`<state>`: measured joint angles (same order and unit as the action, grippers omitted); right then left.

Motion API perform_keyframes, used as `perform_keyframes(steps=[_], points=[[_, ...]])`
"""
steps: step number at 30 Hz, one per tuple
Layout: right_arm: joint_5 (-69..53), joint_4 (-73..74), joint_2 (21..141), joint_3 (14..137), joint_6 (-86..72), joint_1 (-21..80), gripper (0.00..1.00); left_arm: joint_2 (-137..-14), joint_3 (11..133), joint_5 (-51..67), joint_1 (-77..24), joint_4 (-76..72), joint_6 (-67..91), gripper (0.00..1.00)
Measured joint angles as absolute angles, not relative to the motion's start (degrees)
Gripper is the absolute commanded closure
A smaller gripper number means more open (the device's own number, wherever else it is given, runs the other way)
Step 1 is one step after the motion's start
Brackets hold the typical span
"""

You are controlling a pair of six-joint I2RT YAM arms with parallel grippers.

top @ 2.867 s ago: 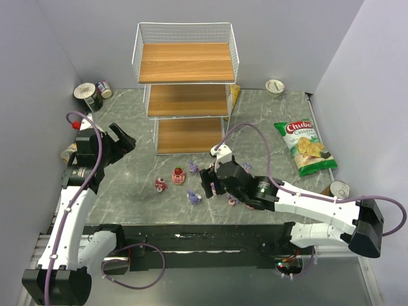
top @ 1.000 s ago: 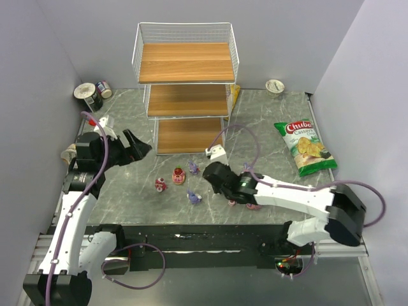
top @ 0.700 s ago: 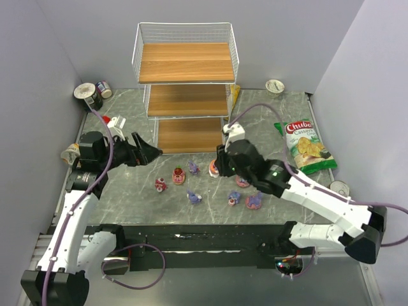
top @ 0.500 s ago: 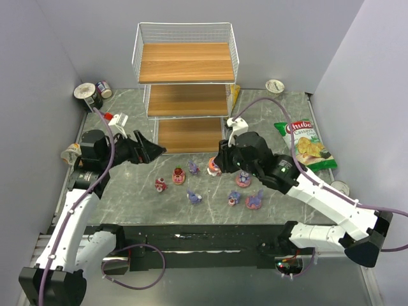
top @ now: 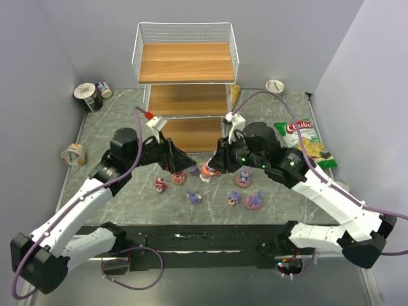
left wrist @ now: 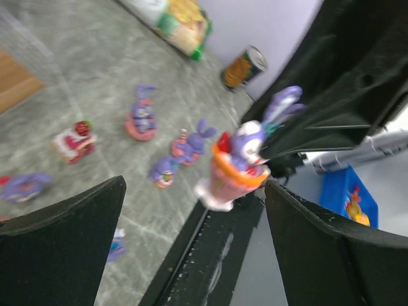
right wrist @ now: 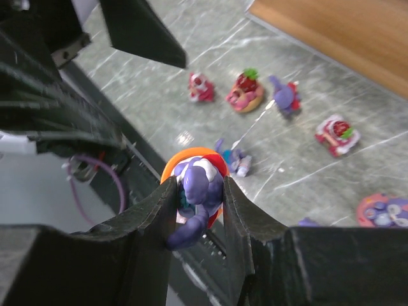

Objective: Place and organize the plastic toys onto the shelf

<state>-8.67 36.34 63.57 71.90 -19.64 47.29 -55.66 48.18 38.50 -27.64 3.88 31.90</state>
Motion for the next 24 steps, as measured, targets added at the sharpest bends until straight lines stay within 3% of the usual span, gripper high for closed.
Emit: perform_keyframes(steps=[12, 24], points=[[-15.09, 38.57, 63.7, 72.25, -19.62, 46.87, 1.0, -63.29, 54.72, 39.0, -39.83, 3.62, 27.46, 0.02], [-16.05, 41.63, 65.06, 74.56, -20.16, 44.8, 1.0, -64.6, 57.06, 36.14, -42.54, 8.93, 23.29, 0.03]])
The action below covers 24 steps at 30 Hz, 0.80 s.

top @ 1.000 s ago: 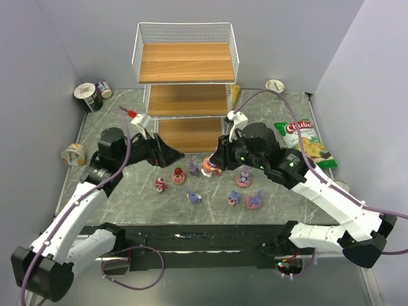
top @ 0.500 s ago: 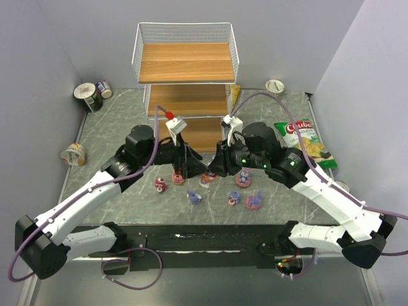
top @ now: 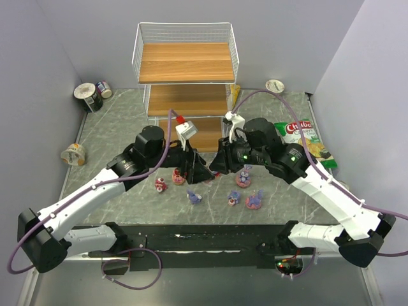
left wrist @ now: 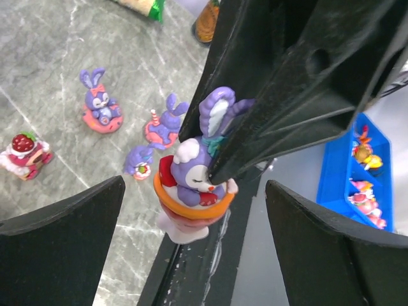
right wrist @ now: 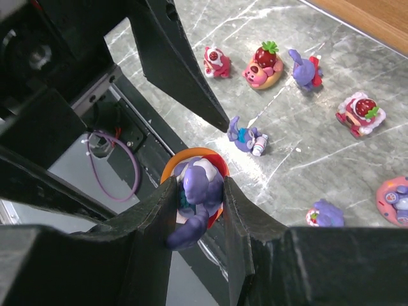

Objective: Place and organize the plastic toys onto the shelf

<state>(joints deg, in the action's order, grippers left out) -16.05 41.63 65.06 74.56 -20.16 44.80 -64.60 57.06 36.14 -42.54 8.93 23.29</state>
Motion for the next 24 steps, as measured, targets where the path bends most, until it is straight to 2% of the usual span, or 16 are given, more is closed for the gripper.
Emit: perform_keyframes(steps=[4, 8, 12, 13, 20, 24], points=[[-16.19, 41.85, 65.12, 75.09, -20.56, 44.51, 1.0, -65.91, 58.76, 33.19, -44.05, 11.11, 21.56, 0.07], [-16.1, 42.06, 65.39, 75.09, -20.69, 44.45, 1.0, -67.51, 60.62, 30.3, -44.82, 12.43, 19.92, 0.2], [-15.94, 42.28, 65.98, 75.11, -20.73, 44.12, 1.0, -68.29, 61.34, 29.1, -45.28, 13.41, 18.72, 0.24], [-15.92, 42.41, 66.04, 75.11, -20.73, 44.07, 1.0, -68.51, 61.52, 29.02, -45.36, 13.72, 18.55, 0.24], [-15.79, 43.42, 66.08, 75.2, -21.12, 43.97, 1.0, -70.04, 62.72, 28.03, -46.17, 15.77, 16.91, 0.02], [-15.73, 43.53, 66.11, 76.03, -21.21, 43.97, 1.0, -70.11, 62.72, 27.27, -46.28, 15.92, 16.58, 0.01]])
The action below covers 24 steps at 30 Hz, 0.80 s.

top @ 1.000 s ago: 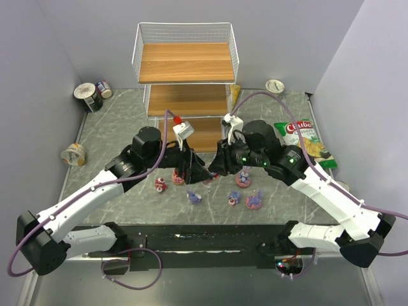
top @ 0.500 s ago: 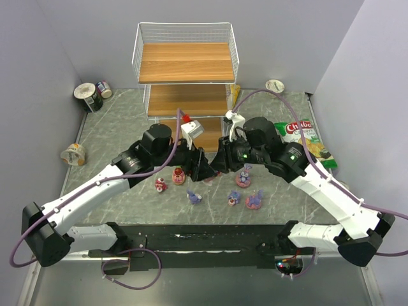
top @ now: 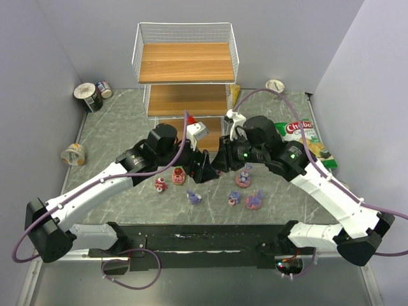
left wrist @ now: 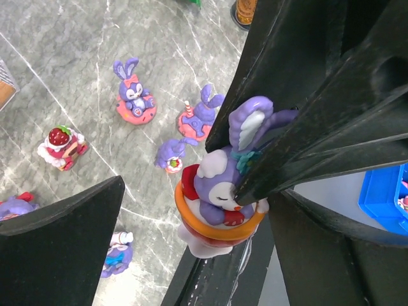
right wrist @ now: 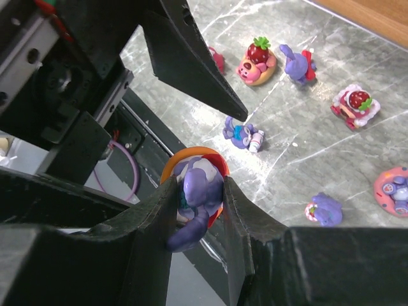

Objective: Place and organize the plastic toys onto the shelf

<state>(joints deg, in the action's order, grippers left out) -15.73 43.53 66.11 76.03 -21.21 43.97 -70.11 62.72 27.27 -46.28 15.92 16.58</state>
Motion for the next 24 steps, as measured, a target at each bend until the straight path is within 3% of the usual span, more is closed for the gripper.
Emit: perform_keyframes(steps=[3, 12, 15, 16, 21, 22, 24], points=[[-15.7, 43.55, 66.11, 76.18, -21.21, 43.97, 1.0, -70.11, 62.72, 27.09, -46.33, 15.92, 16.56, 0.02], [-15.09, 43.57, 66.15, 76.2, -21.19, 43.94, 1.0, -70.11, 62.72, 27.14, -46.61, 16.05, 15.9, 0.29], [-14.59, 43.59, 66.15, 76.27, -21.21, 43.94, 1.0, -70.13, 62.72, 27.14, -46.61, 16.71, 15.84, 0.44], [-14.37, 43.62, 66.22, 76.42, -21.19, 43.94, 1.0, -70.13, 62.72, 27.22, -46.63, 16.97, 15.73, 0.54], [-13.96, 43.99, 66.83, 76.93, -21.15, 43.92, 0.94, -70.13, 62.74, 27.09, -46.72, 17.32, 15.14, 0.86], [-13.96, 43.99, 66.87, 76.95, -21.17, 43.92, 0.87, -70.13, 62.74, 27.07, -46.72, 17.39, 15.18, 0.95], [-13.96, 44.03, 66.89, 76.95, -21.17, 43.92, 0.79, -70.15, 62.74, 26.98, -46.72, 17.43, 15.22, 0.99]])
